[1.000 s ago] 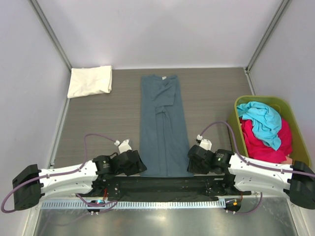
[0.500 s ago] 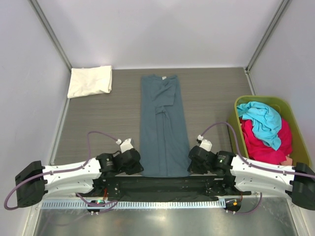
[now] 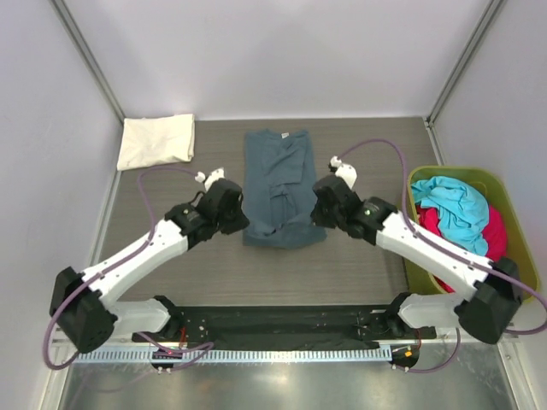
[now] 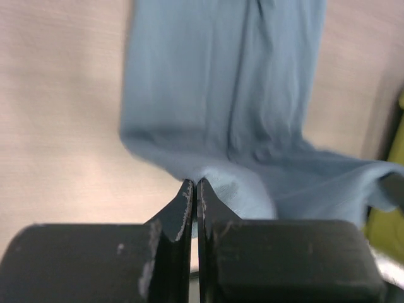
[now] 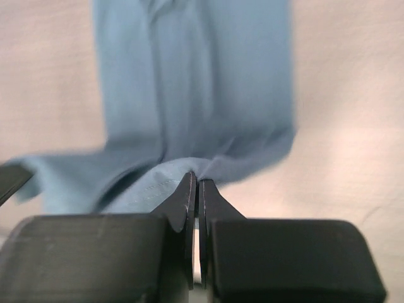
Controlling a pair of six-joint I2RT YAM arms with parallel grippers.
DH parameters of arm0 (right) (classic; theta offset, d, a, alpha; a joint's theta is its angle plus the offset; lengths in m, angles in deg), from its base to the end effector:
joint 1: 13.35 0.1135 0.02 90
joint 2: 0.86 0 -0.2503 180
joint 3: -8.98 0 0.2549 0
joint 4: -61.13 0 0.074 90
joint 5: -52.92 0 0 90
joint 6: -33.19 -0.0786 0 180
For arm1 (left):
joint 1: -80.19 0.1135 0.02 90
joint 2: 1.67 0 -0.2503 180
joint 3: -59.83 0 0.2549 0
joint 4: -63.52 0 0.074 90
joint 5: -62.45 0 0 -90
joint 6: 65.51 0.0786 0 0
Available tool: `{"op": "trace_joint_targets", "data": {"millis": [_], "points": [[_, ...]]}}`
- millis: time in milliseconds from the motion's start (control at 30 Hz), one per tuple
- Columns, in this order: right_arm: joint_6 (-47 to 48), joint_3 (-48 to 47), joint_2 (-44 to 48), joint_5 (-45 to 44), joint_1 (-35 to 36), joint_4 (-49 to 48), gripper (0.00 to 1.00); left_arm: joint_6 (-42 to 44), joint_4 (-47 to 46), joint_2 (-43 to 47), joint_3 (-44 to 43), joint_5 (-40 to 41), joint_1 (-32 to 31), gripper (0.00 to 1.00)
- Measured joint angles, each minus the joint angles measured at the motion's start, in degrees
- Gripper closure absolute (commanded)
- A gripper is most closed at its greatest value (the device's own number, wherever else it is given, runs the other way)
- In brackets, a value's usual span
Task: Fold and stack the t-shirts
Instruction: Fold the tshirt
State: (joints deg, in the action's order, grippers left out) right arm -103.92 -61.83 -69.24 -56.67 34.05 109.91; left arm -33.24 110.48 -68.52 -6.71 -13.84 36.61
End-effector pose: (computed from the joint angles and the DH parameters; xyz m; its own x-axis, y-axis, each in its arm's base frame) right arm 0.2121 0.1917 0.2499 -0.7267 0.2295 -0.6475 -0.0065 0.9402 0.3406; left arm 0.2146 -0.1785 0.2318 -0.7519 -0.4184 -0.5095 -0.1546 0.8631 -0.4808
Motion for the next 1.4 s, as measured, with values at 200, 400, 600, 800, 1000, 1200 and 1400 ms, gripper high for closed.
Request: {"op": "trace_joint_targets", "data": {"millis": [200,400,600,800,1000,1200,1400], "points": [[9.1,-11.5,-13.6,0.8,-9.4,-0.7,0.99,7.5,0.0,-13.9,-11.3,-4.4,9.8,1.00],[13.9,-19.9,-21.8,4.0,-14.4,-1.9,0.99,12.2,-0.6,-28.7,-23.3,-10.7,16.8,1.00],[17.0,-25.5,-29.4,8.6,-19.4,-3.5,0.99,15.0,0.9,-39.3,-32.1,-14.6,20.5,0.94],[18.7,-36.2,-44.2,14.3,-24.3,-3.6,0.20,17.2,7.8,-53.1,-51.4,-18.1,23.5,0.29],[23.0,-61.5,-62.1,16.1,-28.5,2.3,0.11,18.2,20.3,-73.4,-82.9,-21.5,29.0,0.24],[23.8,-46.2,-49.7,15.9,-29.4,2.6,0.11,17.7,16.2,-55.0,-51.9,-21.8,30.9,0.24],[21.0,-19.5,-30.0,20.9,-28.0,-2.6,0.13,17.2,7.1,-33.2,-24.6,-23.1,27.3,0.25]]}}
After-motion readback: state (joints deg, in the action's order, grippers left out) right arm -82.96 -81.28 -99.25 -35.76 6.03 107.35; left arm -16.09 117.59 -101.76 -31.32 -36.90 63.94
